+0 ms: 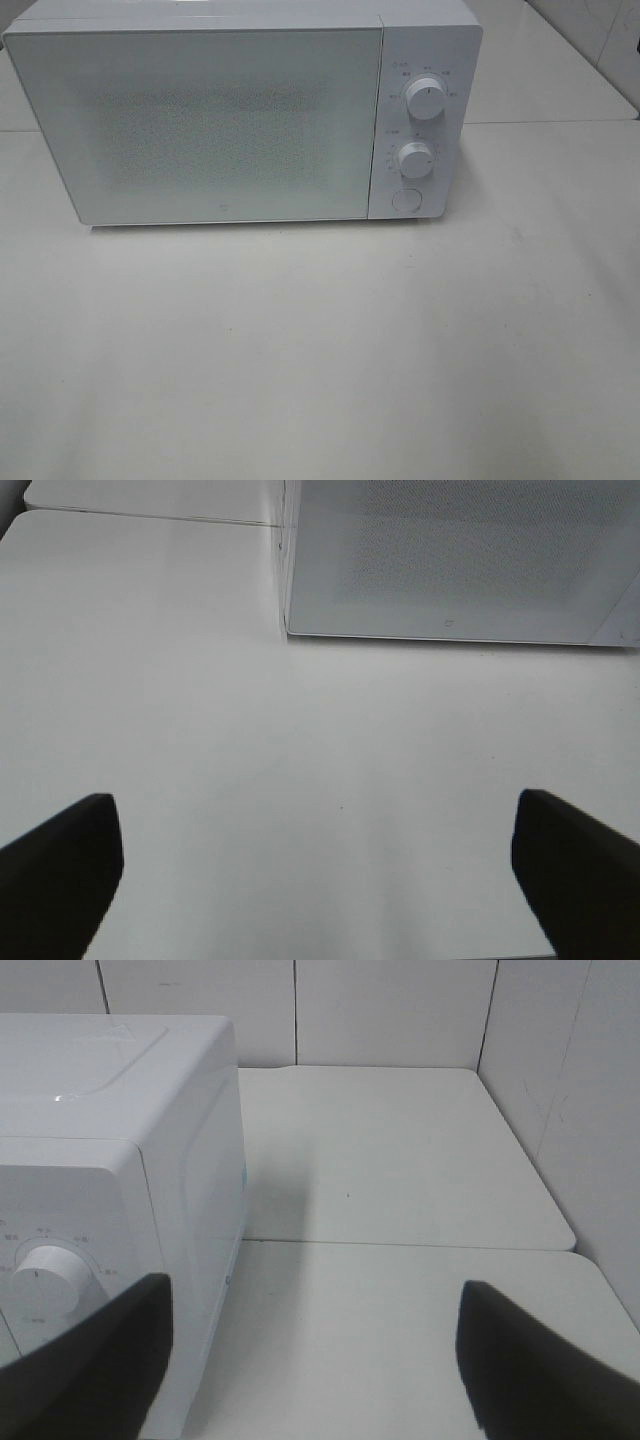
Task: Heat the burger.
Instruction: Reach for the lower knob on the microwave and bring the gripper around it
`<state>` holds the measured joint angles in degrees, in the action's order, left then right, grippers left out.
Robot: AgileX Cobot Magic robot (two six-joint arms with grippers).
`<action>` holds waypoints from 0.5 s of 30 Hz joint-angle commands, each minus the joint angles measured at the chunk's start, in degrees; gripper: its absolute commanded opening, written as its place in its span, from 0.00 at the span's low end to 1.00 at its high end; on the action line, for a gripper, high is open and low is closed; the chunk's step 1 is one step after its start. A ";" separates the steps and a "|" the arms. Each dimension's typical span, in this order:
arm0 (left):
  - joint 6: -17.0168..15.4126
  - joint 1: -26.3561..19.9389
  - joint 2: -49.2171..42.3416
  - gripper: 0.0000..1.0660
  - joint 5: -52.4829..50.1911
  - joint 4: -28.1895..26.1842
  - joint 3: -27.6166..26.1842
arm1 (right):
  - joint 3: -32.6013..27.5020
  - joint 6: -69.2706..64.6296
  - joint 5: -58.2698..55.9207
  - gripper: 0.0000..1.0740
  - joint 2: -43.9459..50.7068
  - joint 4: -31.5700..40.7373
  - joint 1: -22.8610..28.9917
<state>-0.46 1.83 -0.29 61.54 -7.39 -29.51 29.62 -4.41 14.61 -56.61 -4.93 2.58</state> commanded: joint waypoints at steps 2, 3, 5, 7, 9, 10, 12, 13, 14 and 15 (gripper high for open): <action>-0.46 -0.23 -0.86 0.92 -0.63 -0.52 0.06 | 0.00 0.23 6.82 0.71 -5.39 -0.17 -0.17; -0.46 -0.23 -0.86 0.92 -0.63 -0.52 0.06 | 0.00 0.23 6.82 0.71 -5.39 -0.17 -0.17; -0.46 -0.23 -0.86 0.92 -0.63 -0.52 0.06 | -0.06 0.23 8.59 0.71 -7.62 0.29 -0.17; -0.46 -0.23 -0.86 0.92 -0.63 -0.52 0.06 | -1.78 0.23 13.75 0.71 -10.49 0.69 0.00; -0.46 -0.23 -0.86 0.92 -0.63 -0.52 0.06 | -2.52 0.23 16.39 0.71 -11.52 1.03 0.00; -0.46 -0.23 -0.86 0.92 -0.63 -0.52 0.06 | -4.58 0.34 21.77 0.71 -13.29 1.83 0.00; -0.46 -0.23 -0.86 0.92 -0.63 -0.52 0.06 | -6.53 0.86 26.13 0.71 -14.55 3.44 0.00; -0.46 -0.23 -0.86 0.92 -0.63 -0.52 0.06 | -7.33 1.26 27.85 0.71 -15.01 4.30 0.00; -0.46 -0.23 -0.86 0.92 -0.63 -0.52 0.06 | -7.33 1.26 27.85 0.71 -15.01 4.30 0.00; -0.46 -0.23 -0.86 0.92 -0.63 -0.52 0.06 | -9.17 2.58 31.34 0.71 -16.21 6.13 0.00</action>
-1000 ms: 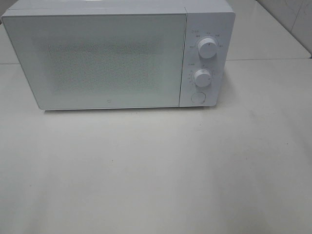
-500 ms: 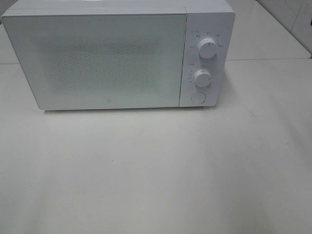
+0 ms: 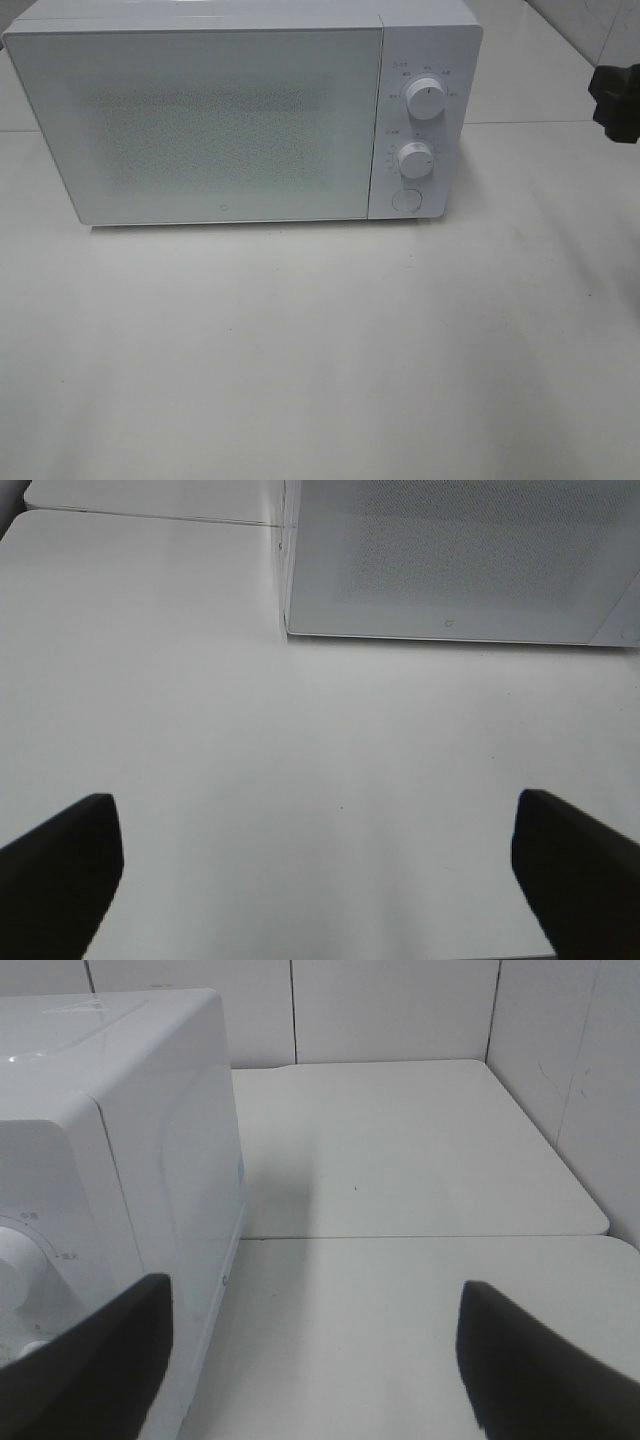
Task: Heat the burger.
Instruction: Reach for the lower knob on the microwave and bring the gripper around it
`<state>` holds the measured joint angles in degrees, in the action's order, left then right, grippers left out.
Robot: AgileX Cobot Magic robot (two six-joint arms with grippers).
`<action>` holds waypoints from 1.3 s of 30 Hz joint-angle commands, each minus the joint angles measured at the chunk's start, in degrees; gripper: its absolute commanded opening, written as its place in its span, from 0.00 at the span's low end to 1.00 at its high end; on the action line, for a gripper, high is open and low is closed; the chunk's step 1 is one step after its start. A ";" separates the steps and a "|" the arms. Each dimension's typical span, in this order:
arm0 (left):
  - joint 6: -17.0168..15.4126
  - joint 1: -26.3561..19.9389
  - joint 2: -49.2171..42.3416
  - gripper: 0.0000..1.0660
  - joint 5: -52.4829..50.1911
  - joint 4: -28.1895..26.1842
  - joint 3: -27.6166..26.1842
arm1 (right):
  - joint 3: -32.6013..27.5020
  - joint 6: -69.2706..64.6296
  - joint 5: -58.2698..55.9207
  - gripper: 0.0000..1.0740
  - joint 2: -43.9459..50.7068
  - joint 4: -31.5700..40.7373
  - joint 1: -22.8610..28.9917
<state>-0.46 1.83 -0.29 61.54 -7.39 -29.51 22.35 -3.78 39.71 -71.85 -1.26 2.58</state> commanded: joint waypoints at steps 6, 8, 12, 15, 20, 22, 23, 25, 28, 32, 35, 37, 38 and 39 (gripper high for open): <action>-0.46 -0.23 -0.86 0.92 -0.63 -0.52 0.06 | -5.44 6.02 13.75 0.71 -2.98 9.00 3.15; -0.46 -0.23 -0.86 0.92 -0.63 -0.52 0.06 | -5.79 9.22 15.01 0.71 -3.61 12.43 6.07; -0.46 -0.23 -0.86 0.92 -0.63 -0.52 0.06 | -5.79 16.10 16.39 0.71 -5.50 19.88 12.38; -0.46 -0.23 -0.86 0.92 -0.63 -0.52 0.06 | -5.79 18.28 18.16 0.71 -7.10 23.38 15.64; -0.46 -0.23 -0.86 0.92 -0.63 -0.52 0.06 | -5.73 19.71 26.59 0.71 -13.52 30.42 25.21; -0.46 -0.23 -0.86 0.92 -0.63 -0.52 0.06 | -5.67 19.71 27.79 0.71 -14.55 30.83 26.41; -0.46 -0.23 -0.86 0.92 -0.63 -0.52 0.06 | -5.67 19.71 27.79 0.71 -14.55 30.83 26.41; -0.46 -0.23 -0.86 0.92 -0.63 -0.52 0.06 | -5.61 19.08 31.46 0.70 -18.62 33.23 30.48; -0.46 -0.23 -0.86 0.92 -0.63 -0.52 0.06 | -5.50 18.16 33.63 0.70 -21.54 35.29 32.95; -0.46 -0.23 -0.86 0.92 -0.63 -0.52 0.06 | -4.30 17.25 34.43 0.70 -24.35 36.38 34.95; -0.46 -0.23 -0.86 0.92 -0.63 -0.52 0.06 | -2.18 17.19 34.43 0.70 -26.87 36.33 36.33; -0.46 -0.23 -0.86 0.92 -0.63 -0.52 0.06 | -0.92 17.25 34.38 0.70 -27.96 36.33 36.84; -0.46 -0.23 -0.86 0.92 -0.63 -0.52 0.06 | -0.34 17.25 34.38 0.70 -28.48 36.38 37.13; -0.46 -0.23 -0.86 0.92 -0.63 -0.52 0.06 | -0.34 17.25 34.38 0.70 -28.48 36.38 37.13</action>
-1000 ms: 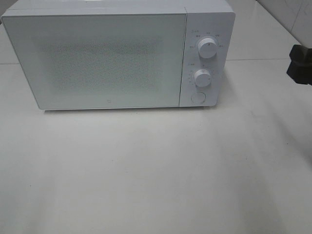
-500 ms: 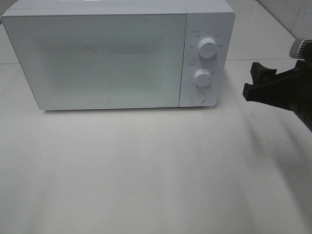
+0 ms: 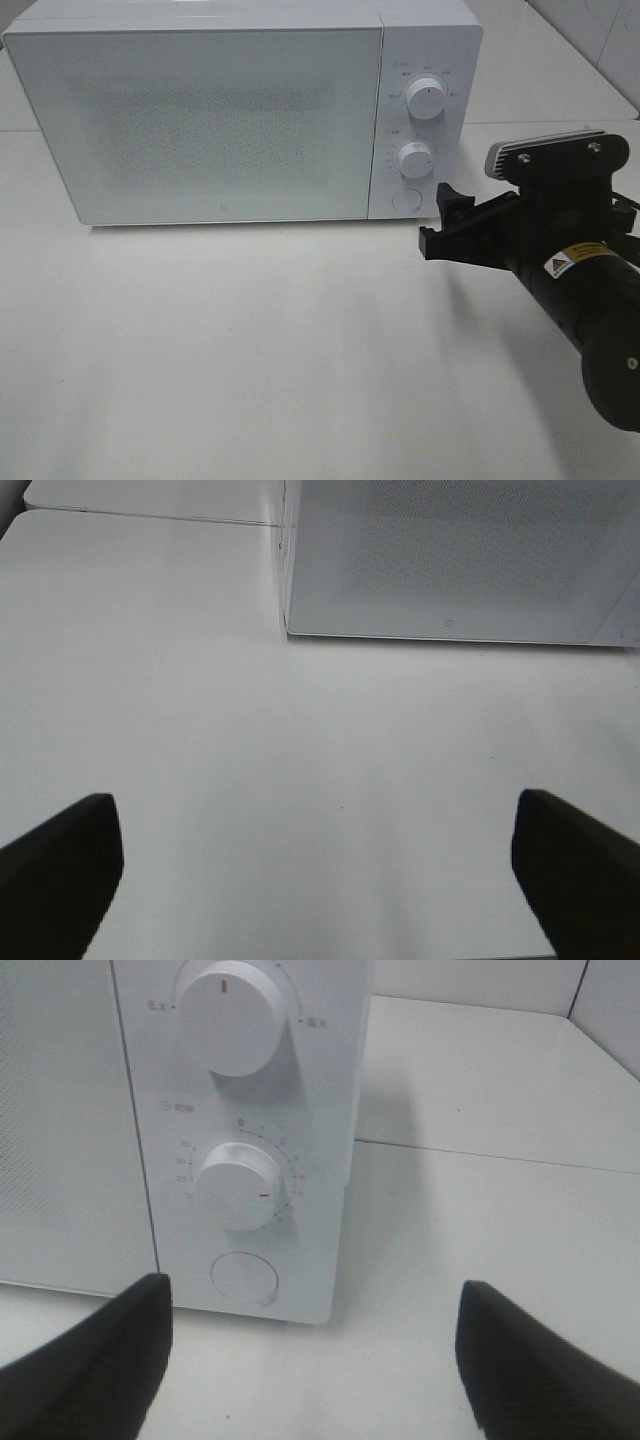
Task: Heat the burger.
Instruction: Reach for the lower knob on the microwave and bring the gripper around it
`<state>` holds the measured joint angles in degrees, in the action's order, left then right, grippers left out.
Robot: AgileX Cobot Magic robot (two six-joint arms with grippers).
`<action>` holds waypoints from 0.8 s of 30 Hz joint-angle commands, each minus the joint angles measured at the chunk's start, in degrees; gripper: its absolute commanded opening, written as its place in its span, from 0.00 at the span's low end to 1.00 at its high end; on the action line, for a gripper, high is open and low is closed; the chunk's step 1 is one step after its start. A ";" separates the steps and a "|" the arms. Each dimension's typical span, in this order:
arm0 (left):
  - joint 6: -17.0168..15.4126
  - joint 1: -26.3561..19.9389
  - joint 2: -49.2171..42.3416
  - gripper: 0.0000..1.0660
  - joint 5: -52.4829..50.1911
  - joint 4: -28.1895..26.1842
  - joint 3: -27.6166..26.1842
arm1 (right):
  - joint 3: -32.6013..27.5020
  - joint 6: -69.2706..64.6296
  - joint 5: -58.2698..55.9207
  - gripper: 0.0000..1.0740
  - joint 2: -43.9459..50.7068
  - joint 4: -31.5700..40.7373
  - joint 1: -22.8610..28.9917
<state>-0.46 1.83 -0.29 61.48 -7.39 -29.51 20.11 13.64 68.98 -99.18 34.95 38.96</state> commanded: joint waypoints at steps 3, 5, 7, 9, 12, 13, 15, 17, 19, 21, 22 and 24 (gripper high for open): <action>-0.46 -0.23 -0.86 0.92 -0.57 -0.52 0.06 | 4.76 0.00 4.98 0.70 -3.09 2.23 0.97; -0.46 -0.23 -0.86 0.92 -0.57 -0.52 0.06 | 6.59 0.00 4.87 0.69 -3.78 3.15 0.97; -0.46 -0.23 -0.86 0.92 -0.57 -0.52 0.06 | 6.99 0.00 4.87 0.68 -3.78 3.15 0.97; -0.46 -0.23 -0.86 0.92 -0.57 -0.52 0.06 | 8.08 0.00 4.87 0.68 -3.84 3.09 0.97; -0.46 -0.23 -0.86 0.92 -0.57 -0.52 0.06 | 10.03 0.06 4.53 0.68 -4.24 3.09 0.97; -0.46 -0.23 -0.86 0.92 -0.57 -0.52 0.06 | 11.23 0.57 3.21 0.68 -4.35 3.09 0.97; -0.46 -0.23 -0.86 0.92 -0.57 -0.52 0.06 | 11.80 1.20 2.58 0.68 -4.35 3.44 0.97; -0.46 -0.23 -0.86 0.92 -0.57 -0.52 0.06 | 12.61 2.69 2.18 0.68 -4.35 4.64 1.09; -0.46 -0.23 -0.86 0.92 -0.57 -0.52 0.06 | 13.24 3.61 4.24 0.68 -4.35 8.02 1.78; -0.46 -0.23 -0.86 0.92 -0.57 -0.52 0.06 | 13.24 4.58 5.33 0.69 -4.35 9.57 1.78; -0.46 -0.23 -0.86 0.92 -0.57 -0.52 0.06 | 13.24 5.50 5.27 0.70 -4.35 10.20 1.78; -0.46 -0.23 -0.86 0.92 -0.57 -0.52 0.06 | 13.24 7.33 5.21 0.72 -4.35 11.12 1.78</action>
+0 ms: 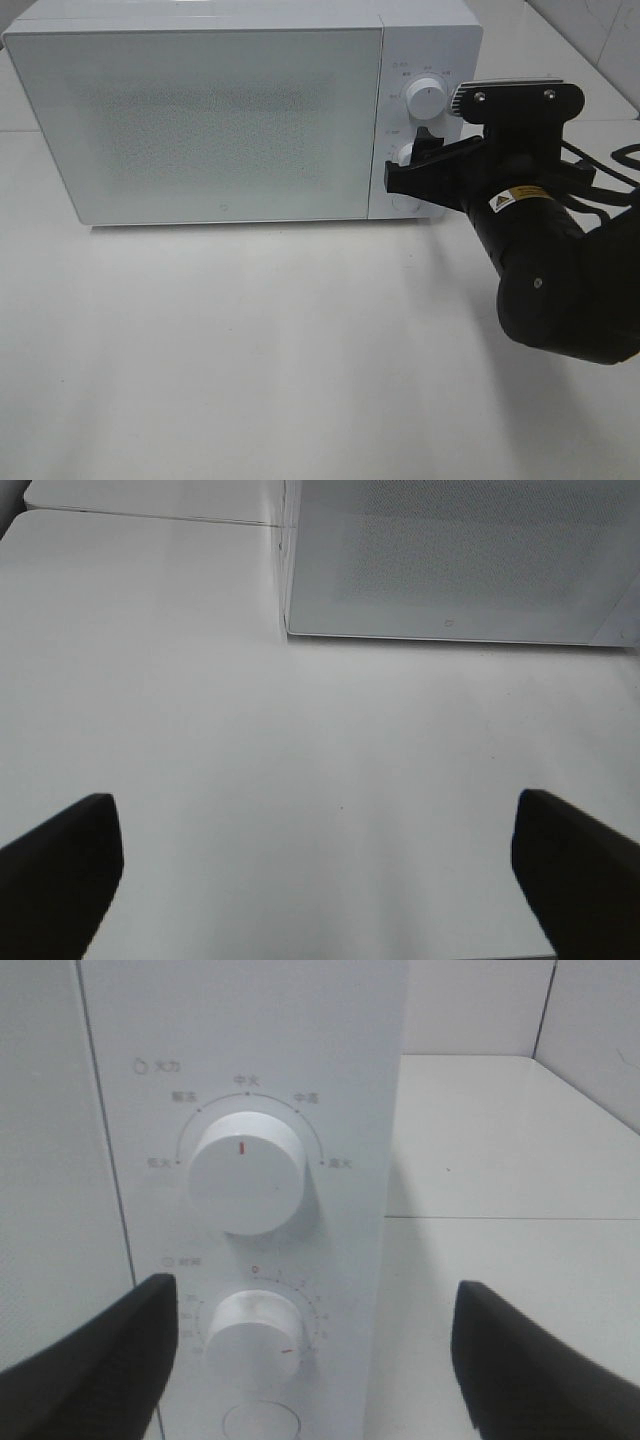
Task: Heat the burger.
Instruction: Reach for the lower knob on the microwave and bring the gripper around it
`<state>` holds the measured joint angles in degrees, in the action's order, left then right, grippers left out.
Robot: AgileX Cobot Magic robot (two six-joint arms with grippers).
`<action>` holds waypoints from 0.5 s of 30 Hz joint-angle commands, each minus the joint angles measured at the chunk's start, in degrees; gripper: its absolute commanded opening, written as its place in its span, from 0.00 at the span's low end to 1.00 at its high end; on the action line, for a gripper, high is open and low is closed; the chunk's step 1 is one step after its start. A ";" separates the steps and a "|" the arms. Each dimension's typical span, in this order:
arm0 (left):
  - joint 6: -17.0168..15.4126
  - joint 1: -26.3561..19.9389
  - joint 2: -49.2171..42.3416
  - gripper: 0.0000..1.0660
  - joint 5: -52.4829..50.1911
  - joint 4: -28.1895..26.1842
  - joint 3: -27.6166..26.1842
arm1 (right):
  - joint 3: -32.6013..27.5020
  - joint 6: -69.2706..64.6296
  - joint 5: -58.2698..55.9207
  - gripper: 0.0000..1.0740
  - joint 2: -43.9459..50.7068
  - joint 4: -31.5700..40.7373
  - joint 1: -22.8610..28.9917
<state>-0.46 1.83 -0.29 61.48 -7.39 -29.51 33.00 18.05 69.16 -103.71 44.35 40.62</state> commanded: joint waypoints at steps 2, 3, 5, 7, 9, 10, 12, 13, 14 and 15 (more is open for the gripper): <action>-0.46 -0.23 -0.86 0.92 -0.57 -0.52 0.06 | 0.40 4.01 5.04 0.72 0.11 2.23 0.29; -0.46 -0.23 -0.86 0.92 -0.57 -0.52 0.06 | 1.03 5.79 6.02 0.72 -0.97 3.32 1.32; -0.46 -0.23 -0.86 0.92 -0.57 -0.52 0.06 | 2.01 7.05 6.70 0.72 -2.86 3.21 1.55; -0.46 -0.23 -0.86 0.92 -0.57 -0.52 0.06 | 2.64 7.56 6.88 0.71 -4.13 3.21 2.06; -0.46 -0.23 -0.86 0.92 -0.57 -0.52 0.06 | 3.78 7.96 6.93 0.71 -6.42 2.58 2.12; -0.46 -0.23 -0.86 0.92 -0.57 -0.52 0.06 | 3.78 7.96 6.93 0.71 -6.42 2.58 2.12; -0.46 -0.23 -0.86 0.92 -0.57 -0.52 0.06 | 5.10 6.82 6.53 0.71 -7.16 2.35 2.12; -0.46 -0.23 -0.86 0.92 -0.57 -0.52 0.06 | 5.10 6.82 6.53 0.71 -7.16 2.35 2.12; -0.46 -0.23 -0.86 0.92 -0.57 -0.52 0.06 | 5.73 5.50 6.42 0.71 -7.16 2.35 2.12; -0.46 -0.23 -0.86 0.92 -0.57 -0.52 0.06 | 6.13 5.44 6.42 0.71 -7.16 2.41 2.12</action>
<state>-0.46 1.83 -0.29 61.48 -7.45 -29.51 37.82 24.47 69.21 -110.98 47.38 42.57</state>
